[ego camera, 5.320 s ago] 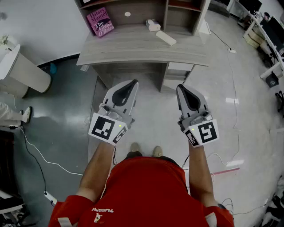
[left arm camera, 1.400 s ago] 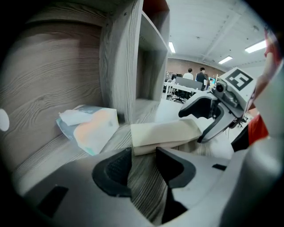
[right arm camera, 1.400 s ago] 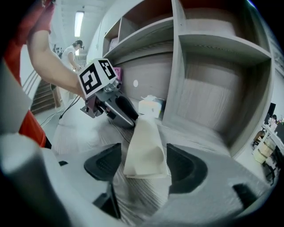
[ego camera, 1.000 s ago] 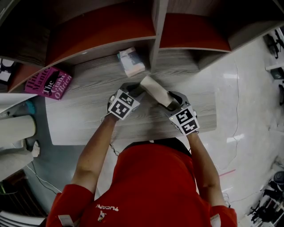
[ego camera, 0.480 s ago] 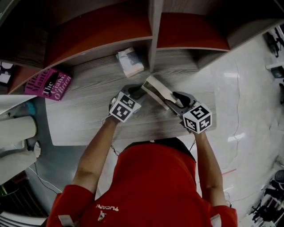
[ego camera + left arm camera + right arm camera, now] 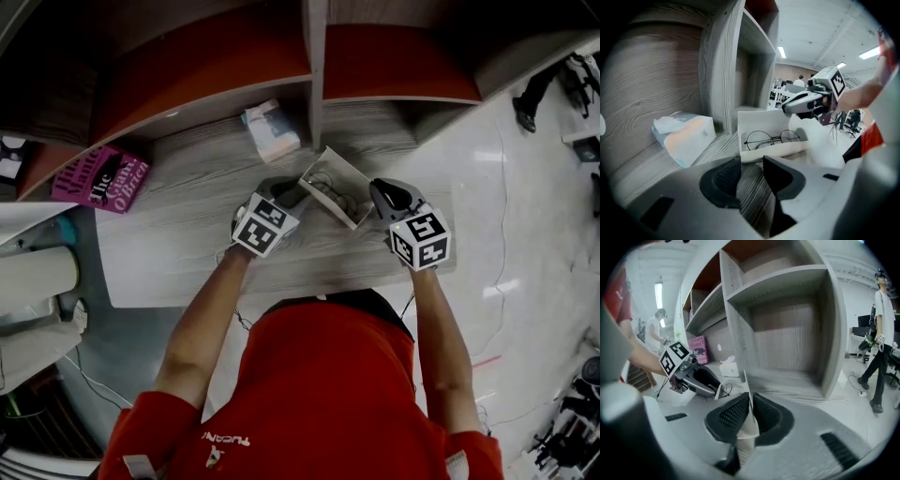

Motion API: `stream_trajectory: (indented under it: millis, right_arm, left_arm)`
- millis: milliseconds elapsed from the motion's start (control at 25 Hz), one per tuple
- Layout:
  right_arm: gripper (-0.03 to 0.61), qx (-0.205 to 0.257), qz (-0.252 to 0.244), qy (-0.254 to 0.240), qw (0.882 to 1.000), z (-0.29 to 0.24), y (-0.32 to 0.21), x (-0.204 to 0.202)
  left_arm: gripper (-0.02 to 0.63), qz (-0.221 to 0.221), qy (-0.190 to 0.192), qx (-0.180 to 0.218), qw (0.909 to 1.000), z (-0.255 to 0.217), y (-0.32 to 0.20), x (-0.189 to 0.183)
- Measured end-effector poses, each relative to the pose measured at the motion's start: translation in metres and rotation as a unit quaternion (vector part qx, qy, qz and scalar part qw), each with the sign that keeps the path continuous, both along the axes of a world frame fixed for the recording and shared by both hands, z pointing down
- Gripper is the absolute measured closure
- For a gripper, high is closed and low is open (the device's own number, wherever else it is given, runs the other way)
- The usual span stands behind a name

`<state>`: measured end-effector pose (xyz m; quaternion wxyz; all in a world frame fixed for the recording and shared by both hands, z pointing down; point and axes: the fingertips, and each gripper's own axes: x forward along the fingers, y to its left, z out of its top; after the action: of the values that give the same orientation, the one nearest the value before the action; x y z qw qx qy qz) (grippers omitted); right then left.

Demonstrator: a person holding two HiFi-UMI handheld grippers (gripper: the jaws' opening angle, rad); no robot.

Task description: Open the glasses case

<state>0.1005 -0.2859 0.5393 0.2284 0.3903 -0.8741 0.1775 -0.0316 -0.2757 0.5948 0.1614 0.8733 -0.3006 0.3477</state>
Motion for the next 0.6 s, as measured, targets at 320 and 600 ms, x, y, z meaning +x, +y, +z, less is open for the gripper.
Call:
stream_trajectory:
  millis: [320, 600]
  right_arm:
    - [0.540, 0.009, 0.017, 0.041, 0.999, 0.011, -0.020, 0.017]
    - [0.535, 0.015, 0.016, 0.056, 0.998, 0.015, -0.024, 0.020]
  left_arm:
    - [0.468, -0.014, 0.002, 0.002, 0.9999, 0.000, -0.004, 0.006]
    - [0.468, -0.022, -0.003, 0.008, 0.9997, 0.000, -0.006, 0.007]
